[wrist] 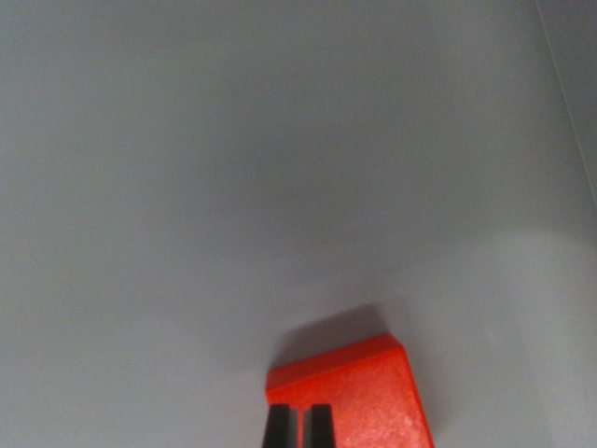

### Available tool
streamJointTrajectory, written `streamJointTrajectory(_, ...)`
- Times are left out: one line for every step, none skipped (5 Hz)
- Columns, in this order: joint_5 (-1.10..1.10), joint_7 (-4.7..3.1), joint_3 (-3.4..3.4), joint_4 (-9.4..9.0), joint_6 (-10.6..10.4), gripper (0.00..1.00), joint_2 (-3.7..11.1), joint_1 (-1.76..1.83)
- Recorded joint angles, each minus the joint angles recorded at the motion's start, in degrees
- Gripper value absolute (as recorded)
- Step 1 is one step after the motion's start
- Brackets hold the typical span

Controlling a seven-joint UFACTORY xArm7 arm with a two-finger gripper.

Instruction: Reach red block

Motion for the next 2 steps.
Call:
streamJointTrajectory(0.0,0.0,0.0,0.0,0.0,0.0,0.0,0.0)
streamJointTrajectory(0.0,0.01,-0.21,-0.83,-1.2,0.0,0.57,-0.22)
